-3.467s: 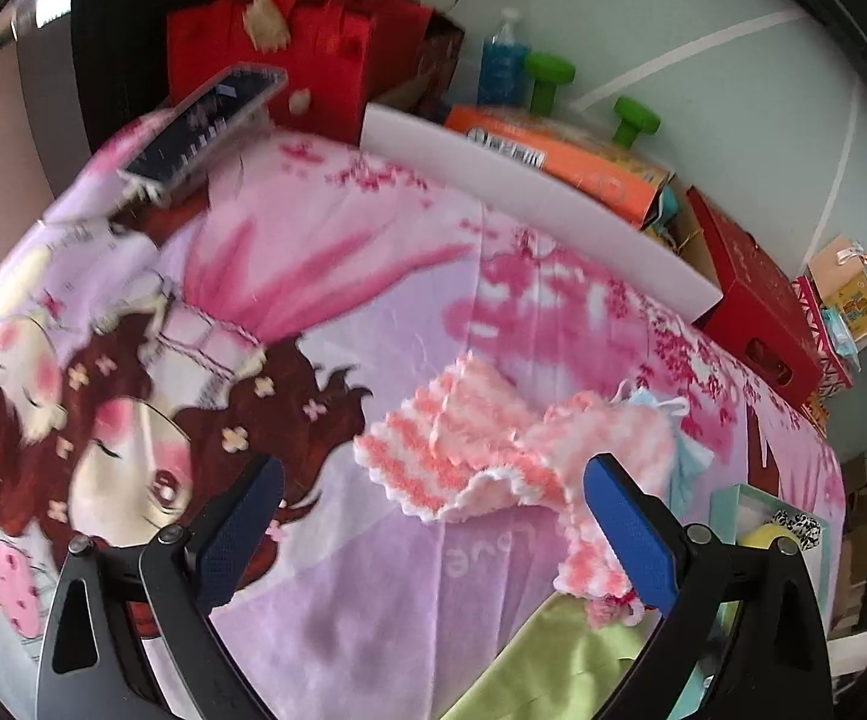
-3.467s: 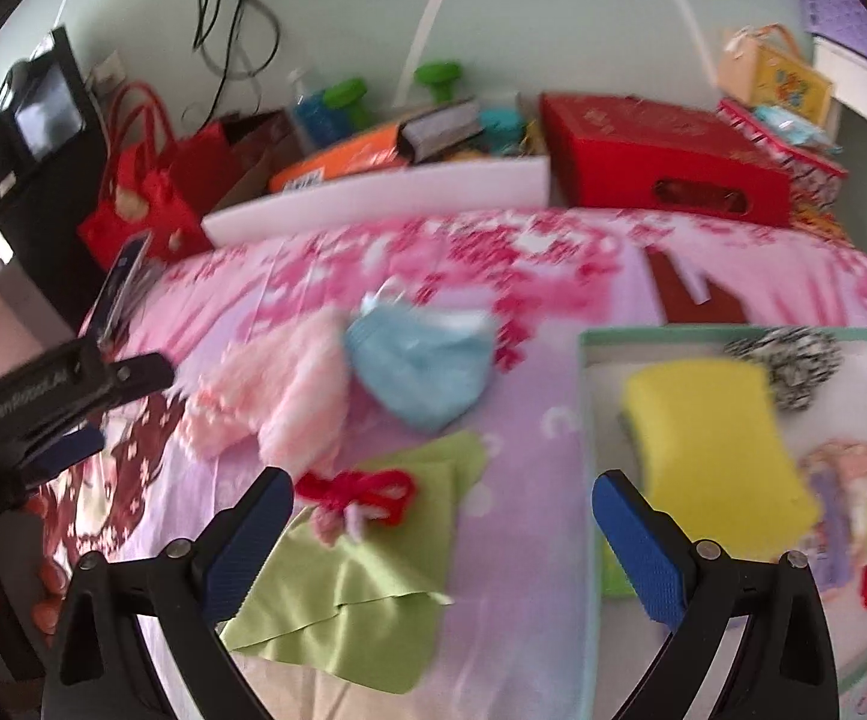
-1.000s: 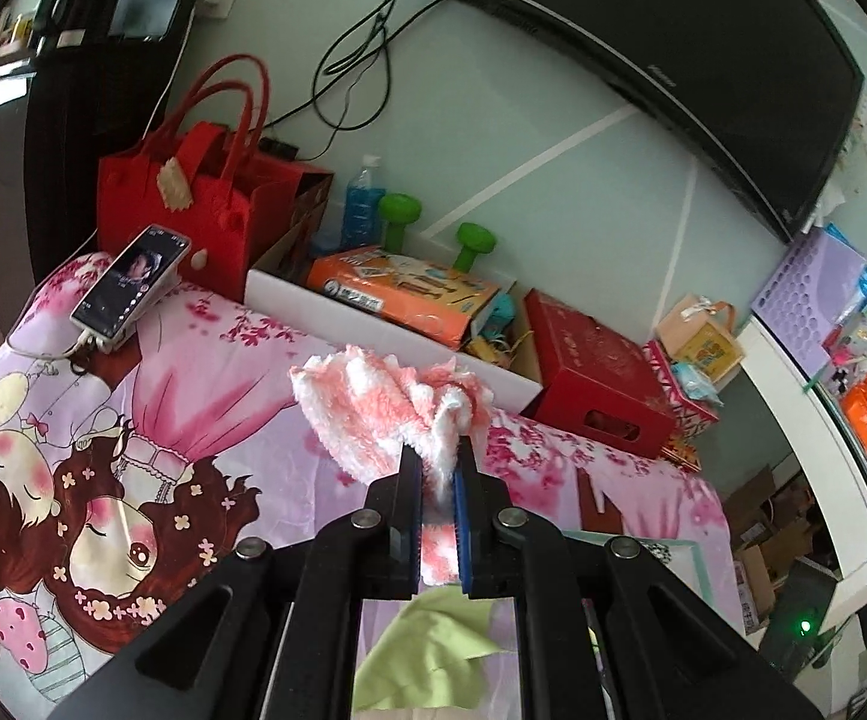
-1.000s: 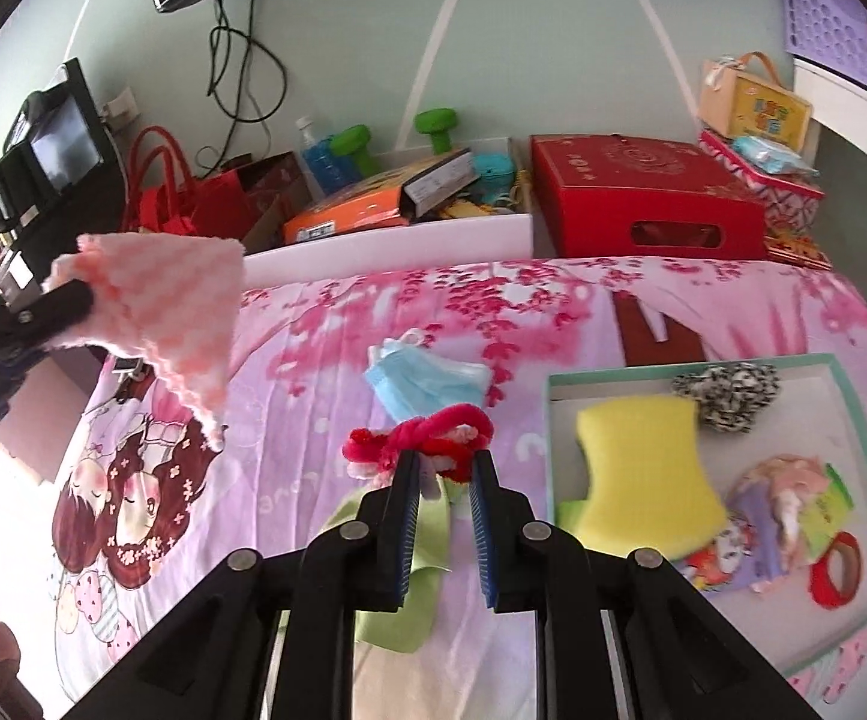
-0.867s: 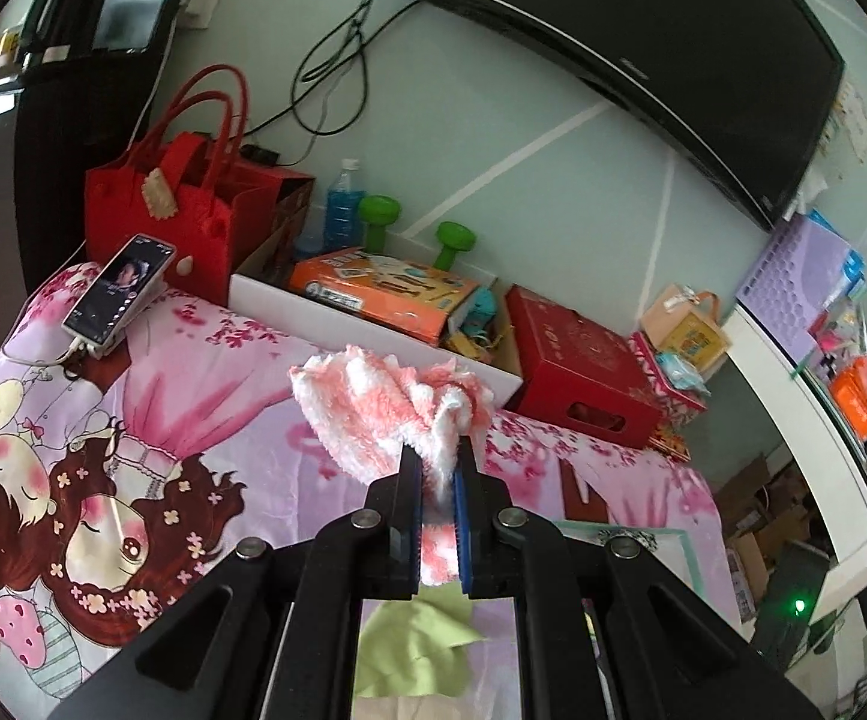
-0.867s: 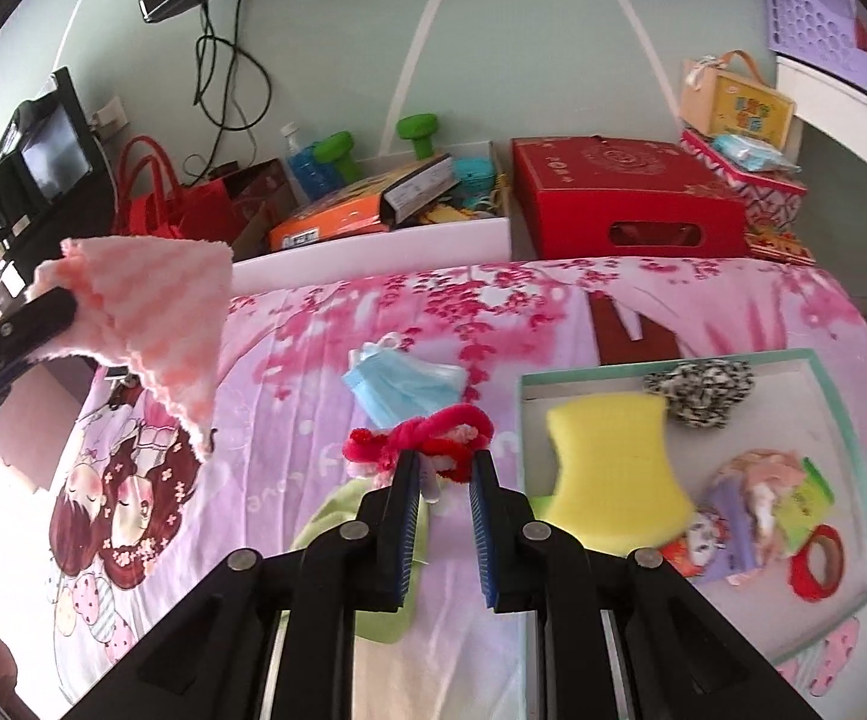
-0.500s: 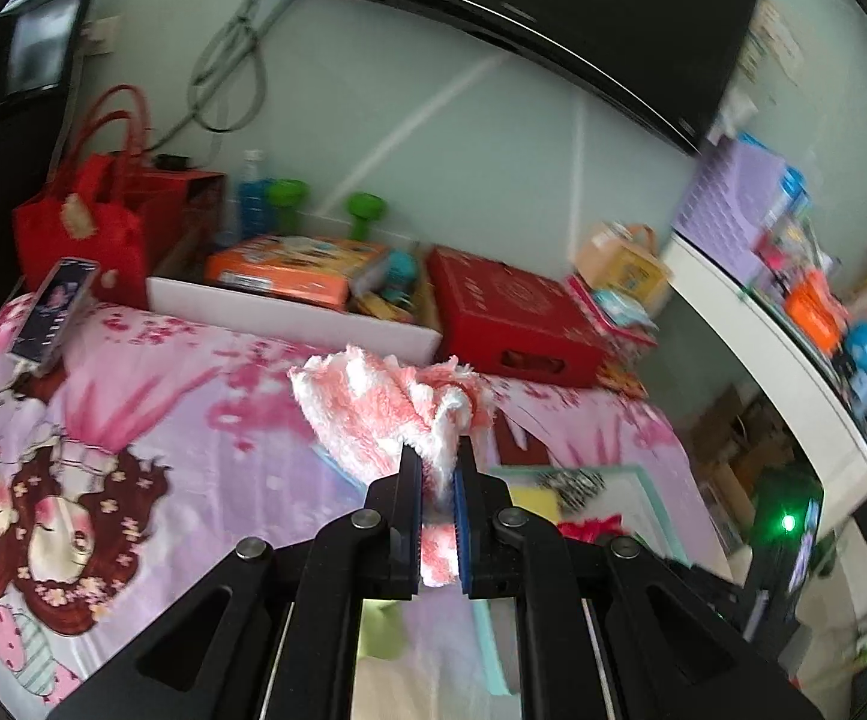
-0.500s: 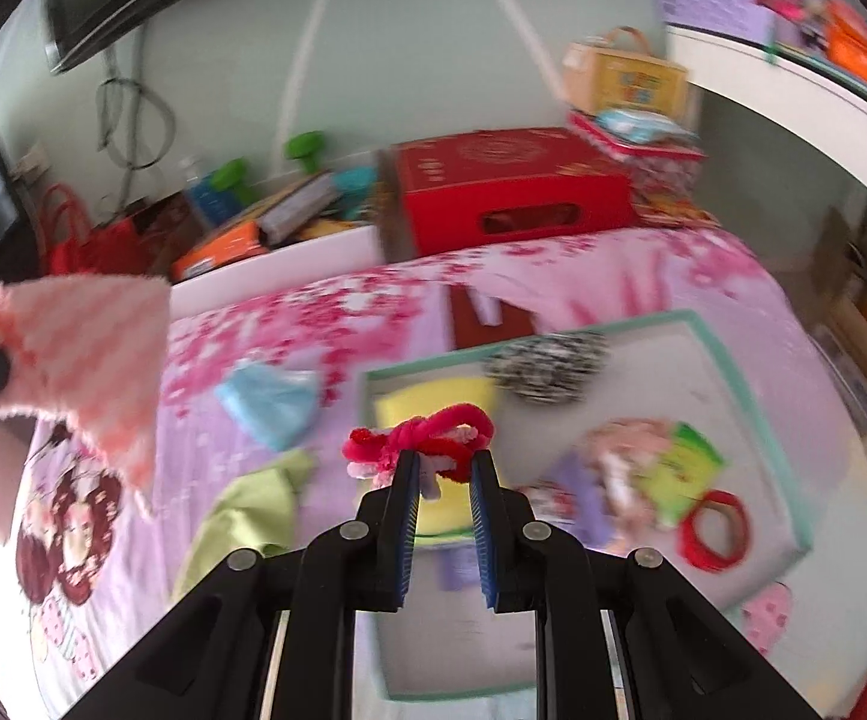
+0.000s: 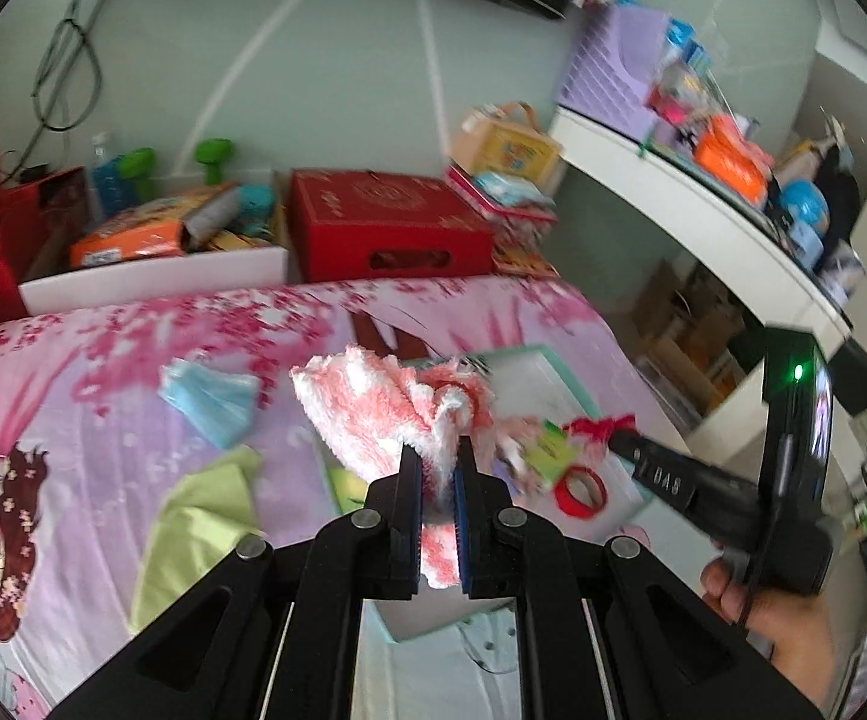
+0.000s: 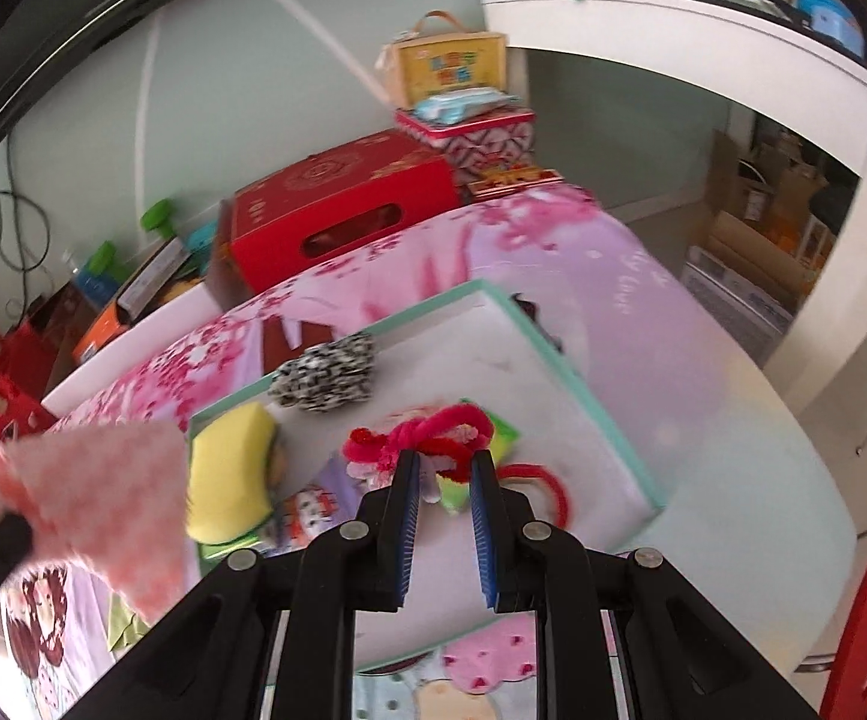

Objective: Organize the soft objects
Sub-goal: 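Lift the hair tie and towel and carry both toward the white tray, then open both tools to drop the red hair tie and pink towel into the tray, then move both open tools back toward the green cloth and blue mask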

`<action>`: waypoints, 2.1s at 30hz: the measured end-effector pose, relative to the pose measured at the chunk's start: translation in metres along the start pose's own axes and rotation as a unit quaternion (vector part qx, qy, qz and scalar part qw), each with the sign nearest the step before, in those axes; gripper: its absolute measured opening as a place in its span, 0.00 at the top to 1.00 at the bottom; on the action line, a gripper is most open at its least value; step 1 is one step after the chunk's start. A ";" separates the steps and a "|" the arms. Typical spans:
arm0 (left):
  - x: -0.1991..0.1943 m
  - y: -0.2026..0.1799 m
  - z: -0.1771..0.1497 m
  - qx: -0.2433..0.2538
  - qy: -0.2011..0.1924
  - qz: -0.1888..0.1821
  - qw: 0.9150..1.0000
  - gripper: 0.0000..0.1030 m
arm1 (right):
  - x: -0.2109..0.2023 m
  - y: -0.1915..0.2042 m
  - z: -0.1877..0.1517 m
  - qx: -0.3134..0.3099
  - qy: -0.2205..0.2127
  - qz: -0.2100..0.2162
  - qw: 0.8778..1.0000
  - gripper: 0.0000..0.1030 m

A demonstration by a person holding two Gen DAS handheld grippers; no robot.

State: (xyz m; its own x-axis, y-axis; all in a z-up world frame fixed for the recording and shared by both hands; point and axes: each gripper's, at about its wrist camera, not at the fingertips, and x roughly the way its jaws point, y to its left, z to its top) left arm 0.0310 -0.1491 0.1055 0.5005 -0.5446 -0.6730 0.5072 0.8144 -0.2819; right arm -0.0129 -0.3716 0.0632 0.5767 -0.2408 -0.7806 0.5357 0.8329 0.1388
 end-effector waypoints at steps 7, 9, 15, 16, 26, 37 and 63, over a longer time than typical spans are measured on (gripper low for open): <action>0.025 -0.023 -0.015 0.021 0.039 -0.005 0.999 0.92 | 0.005 -0.022 0.000 0.021 0.009 -0.004 1.000 0.82; 0.033 -0.025 -0.019 0.024 0.051 -0.002 0.998 0.92 | 0.009 -0.021 -0.001 0.018 0.016 -0.002 1.000 0.82; 0.066 -0.018 -0.036 0.017 0.106 0.021 0.994 0.91 | 0.029 -0.012 -0.010 -0.008 0.057 -0.004 0.998 0.82; 0.073 -0.016 -0.039 0.015 0.115 0.026 0.993 0.91 | 0.032 -0.012 -0.012 -0.011 0.062 -0.004 0.998 0.82; 0.110 0.004 -0.062 -0.008 0.174 0.052 0.983 0.91 | 0.056 -0.003 -0.022 -0.033 0.106 -0.018 0.994 0.81; 0.118 0.014 -0.063 -0.026 0.191 0.062 0.979 0.85 | 0.063 0.002 -0.025 -0.048 0.130 -0.040 0.990 0.77; 0.055 0.068 -0.022 -0.096 0.111 0.108 0.983 0.43 | 0.018 0.025 -0.009 -0.075 0.072 -0.024 0.994 0.38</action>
State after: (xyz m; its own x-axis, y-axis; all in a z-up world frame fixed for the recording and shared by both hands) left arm 0.0778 -0.1190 0.0348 0.4048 -0.3155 -0.8583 0.2545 0.9404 -0.2256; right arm 0.0055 -0.3501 0.0465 0.4518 -0.2174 -0.8652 0.4559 0.8899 0.0145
